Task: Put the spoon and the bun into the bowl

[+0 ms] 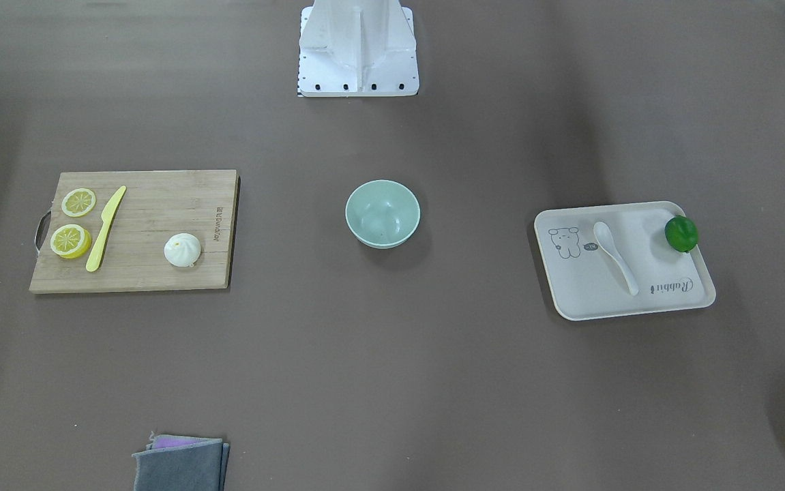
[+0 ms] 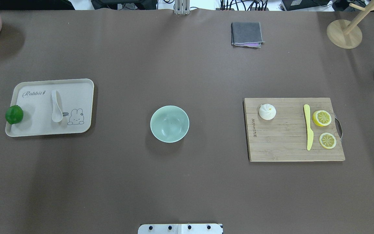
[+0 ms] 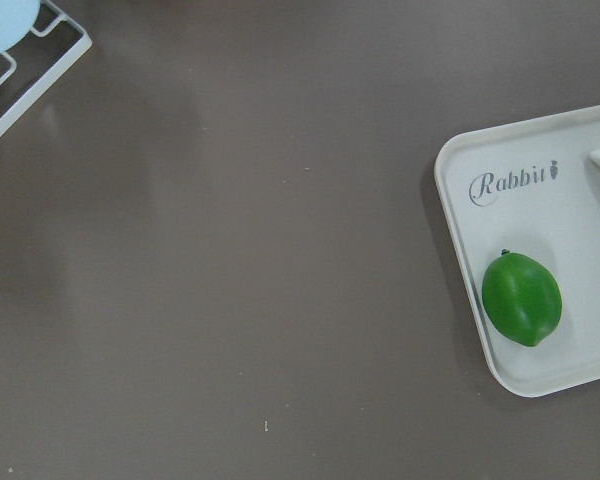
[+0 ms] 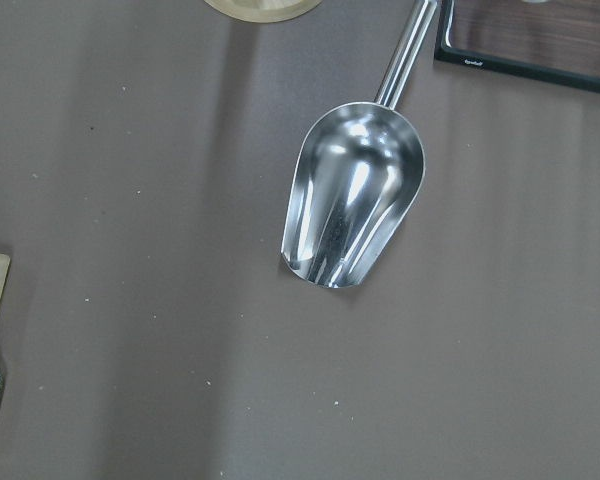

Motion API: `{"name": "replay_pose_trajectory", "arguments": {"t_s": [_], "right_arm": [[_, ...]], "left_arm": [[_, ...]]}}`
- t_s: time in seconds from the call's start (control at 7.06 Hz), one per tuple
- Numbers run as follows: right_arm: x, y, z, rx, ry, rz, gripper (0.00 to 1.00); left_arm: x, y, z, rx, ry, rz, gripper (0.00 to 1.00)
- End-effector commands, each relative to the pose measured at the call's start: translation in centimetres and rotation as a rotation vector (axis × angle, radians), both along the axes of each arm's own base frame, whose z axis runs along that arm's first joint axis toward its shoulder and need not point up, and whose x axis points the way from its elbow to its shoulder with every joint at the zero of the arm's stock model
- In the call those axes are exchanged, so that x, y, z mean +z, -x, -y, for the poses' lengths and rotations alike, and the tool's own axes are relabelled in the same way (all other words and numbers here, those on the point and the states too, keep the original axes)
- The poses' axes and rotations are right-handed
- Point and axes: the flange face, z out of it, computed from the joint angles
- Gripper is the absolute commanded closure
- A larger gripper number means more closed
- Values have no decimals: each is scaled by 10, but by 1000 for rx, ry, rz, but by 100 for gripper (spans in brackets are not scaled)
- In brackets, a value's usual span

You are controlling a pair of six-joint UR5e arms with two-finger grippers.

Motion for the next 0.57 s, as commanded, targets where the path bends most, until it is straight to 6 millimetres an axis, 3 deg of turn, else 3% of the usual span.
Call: {"name": "replay_pose_trajectory", "arguments": {"t_s": [0.0, 0.42], "right_arm": [[8, 1, -7, -2, 13, 3, 0], [13, 1, -12, -5, 21, 3, 0]], "left_arm": [[-17, 0, 9, -2, -33, 13, 2], [-28, 0, 6, 3, -65, 12, 2]]}}
